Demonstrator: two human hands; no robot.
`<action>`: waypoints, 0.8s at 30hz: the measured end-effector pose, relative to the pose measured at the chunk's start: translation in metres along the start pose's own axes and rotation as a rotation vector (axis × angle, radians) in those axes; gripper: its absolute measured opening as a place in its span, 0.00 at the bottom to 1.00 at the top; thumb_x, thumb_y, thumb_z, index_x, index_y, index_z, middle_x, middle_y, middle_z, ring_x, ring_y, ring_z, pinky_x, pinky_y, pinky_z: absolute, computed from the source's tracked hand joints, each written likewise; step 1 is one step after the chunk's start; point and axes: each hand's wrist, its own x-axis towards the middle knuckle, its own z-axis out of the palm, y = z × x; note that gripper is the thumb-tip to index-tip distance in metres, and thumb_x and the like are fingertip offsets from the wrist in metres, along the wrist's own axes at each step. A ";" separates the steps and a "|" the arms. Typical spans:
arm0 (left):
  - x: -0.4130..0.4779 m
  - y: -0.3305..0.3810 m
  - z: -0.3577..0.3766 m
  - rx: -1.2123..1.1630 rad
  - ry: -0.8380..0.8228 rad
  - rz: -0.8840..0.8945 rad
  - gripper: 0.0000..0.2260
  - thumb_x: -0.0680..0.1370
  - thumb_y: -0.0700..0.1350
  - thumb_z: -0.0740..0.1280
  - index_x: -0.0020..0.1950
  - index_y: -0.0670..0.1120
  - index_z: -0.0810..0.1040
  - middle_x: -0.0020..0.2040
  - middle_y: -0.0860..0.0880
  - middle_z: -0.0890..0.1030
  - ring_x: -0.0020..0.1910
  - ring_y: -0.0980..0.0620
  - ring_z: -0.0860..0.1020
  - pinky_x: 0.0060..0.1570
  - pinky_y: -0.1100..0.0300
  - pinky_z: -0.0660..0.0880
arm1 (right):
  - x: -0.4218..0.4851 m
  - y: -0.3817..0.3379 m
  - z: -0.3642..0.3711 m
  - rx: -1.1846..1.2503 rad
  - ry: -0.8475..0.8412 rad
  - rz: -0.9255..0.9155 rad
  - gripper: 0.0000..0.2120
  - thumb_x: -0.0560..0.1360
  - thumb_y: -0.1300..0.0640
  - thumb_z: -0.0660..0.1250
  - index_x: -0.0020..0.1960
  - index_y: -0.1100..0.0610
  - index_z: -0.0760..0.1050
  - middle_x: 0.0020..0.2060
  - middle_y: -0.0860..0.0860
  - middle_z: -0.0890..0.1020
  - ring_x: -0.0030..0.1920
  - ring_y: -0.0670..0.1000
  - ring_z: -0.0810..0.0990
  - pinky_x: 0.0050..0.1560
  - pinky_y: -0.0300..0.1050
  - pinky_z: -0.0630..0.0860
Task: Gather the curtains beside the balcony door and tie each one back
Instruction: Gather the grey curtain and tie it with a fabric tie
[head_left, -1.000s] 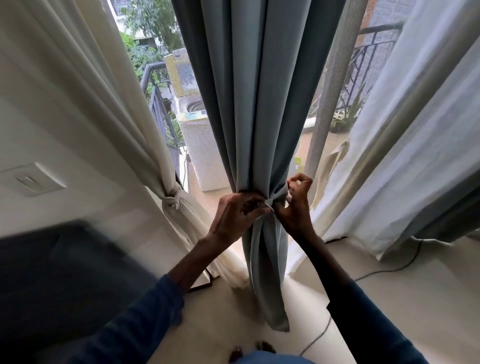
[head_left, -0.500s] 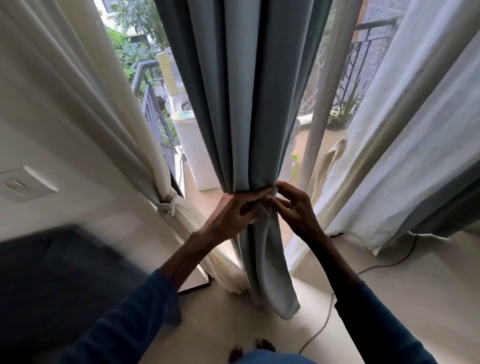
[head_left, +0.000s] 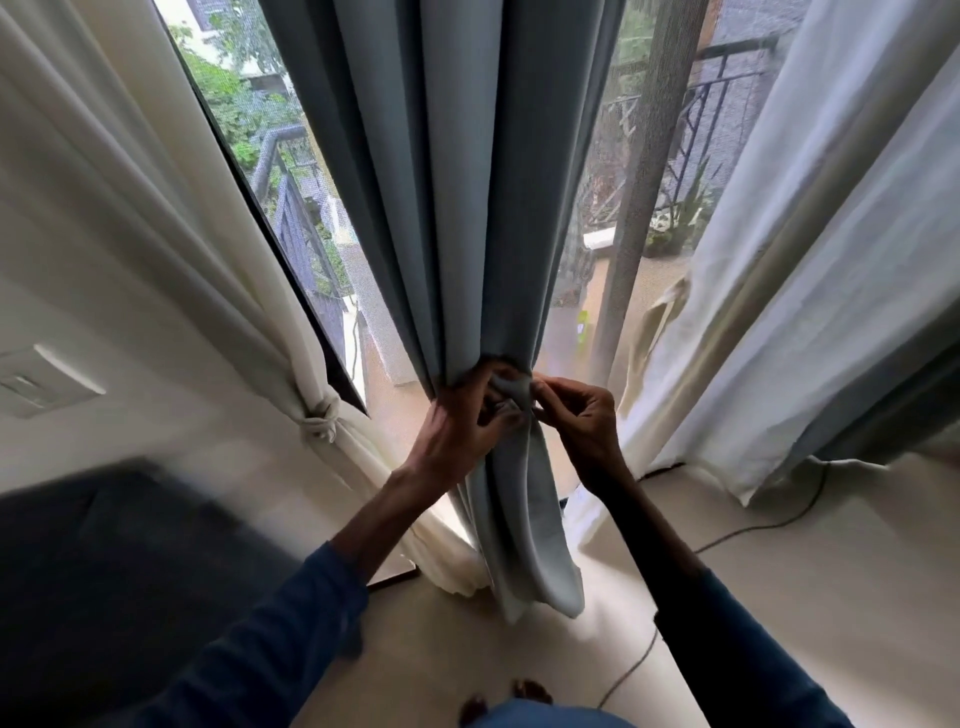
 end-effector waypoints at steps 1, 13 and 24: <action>0.000 0.002 0.004 -0.026 0.036 -0.029 0.18 0.73 0.44 0.76 0.60 0.51 0.75 0.46 0.55 0.84 0.44 0.62 0.83 0.47 0.60 0.80 | -0.001 0.002 0.003 -0.008 0.038 -0.017 0.09 0.80 0.60 0.70 0.57 0.62 0.85 0.50 0.59 0.87 0.48 0.55 0.84 0.55 0.62 0.81; 0.015 0.007 0.019 -0.041 0.126 -0.089 0.15 0.72 0.46 0.78 0.54 0.46 0.76 0.35 0.55 0.76 0.33 0.61 0.75 0.36 0.65 0.73 | -0.003 0.008 0.017 0.123 0.159 0.068 0.08 0.80 0.62 0.69 0.47 0.63 0.86 0.40 0.61 0.84 0.42 0.55 0.81 0.48 0.57 0.80; 0.015 -0.007 0.014 -0.061 0.086 -0.018 0.08 0.74 0.41 0.75 0.51 0.46 0.79 0.35 0.52 0.77 0.34 0.60 0.73 0.34 0.60 0.74 | 0.000 0.007 0.021 0.388 0.159 0.349 0.08 0.80 0.62 0.67 0.47 0.64 0.83 0.38 0.57 0.85 0.36 0.53 0.83 0.38 0.41 0.78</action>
